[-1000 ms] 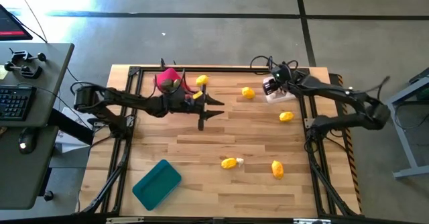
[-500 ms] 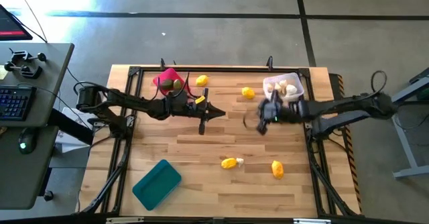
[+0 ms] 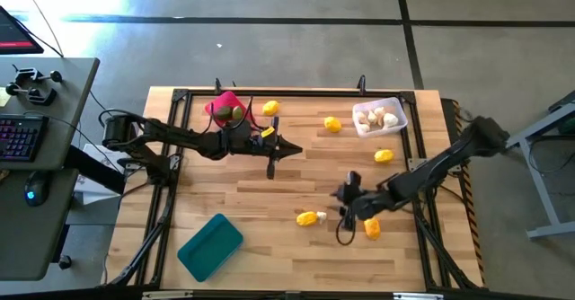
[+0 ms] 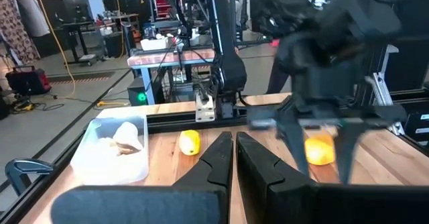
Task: Sort produce into baskets
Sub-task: Put the white garlic in the transparent bin, then put the yellow lemon in the blue bin
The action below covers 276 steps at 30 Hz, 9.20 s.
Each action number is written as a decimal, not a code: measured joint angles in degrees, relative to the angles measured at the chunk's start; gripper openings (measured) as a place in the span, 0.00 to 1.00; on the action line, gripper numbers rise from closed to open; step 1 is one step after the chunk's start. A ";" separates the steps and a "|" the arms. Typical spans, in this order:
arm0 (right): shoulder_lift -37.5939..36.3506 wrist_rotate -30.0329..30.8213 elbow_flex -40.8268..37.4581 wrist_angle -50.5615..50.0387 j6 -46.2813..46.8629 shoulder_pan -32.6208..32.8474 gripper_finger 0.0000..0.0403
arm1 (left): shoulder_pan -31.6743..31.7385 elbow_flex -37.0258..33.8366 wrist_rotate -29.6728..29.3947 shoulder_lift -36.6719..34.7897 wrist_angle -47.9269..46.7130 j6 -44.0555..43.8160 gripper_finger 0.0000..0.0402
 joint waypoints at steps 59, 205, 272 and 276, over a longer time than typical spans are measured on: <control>-13.85 -0.40 0.02 16.16 -25.94 -32.28 0.21 | 4.91 -0.02 0.02 -0.09 3.05 -0.54 0.02; 11.16 -39.31 3.87 36.01 -37.94 -41.04 0.34 | 2.39 -7.98 -4.51 -0.09 0.32 0.24 0.62; 11.14 -27.65 3.89 26.24 -37.99 -38.55 0.59 | -45.55 13.99 -8.70 -5.07 -89.52 -33.42 0.31; 11.14 -27.67 3.89 26.20 -37.99 -38.51 0.59 | -43.83 13.99 -6.33 -4.44 -87.73 -31.36 0.31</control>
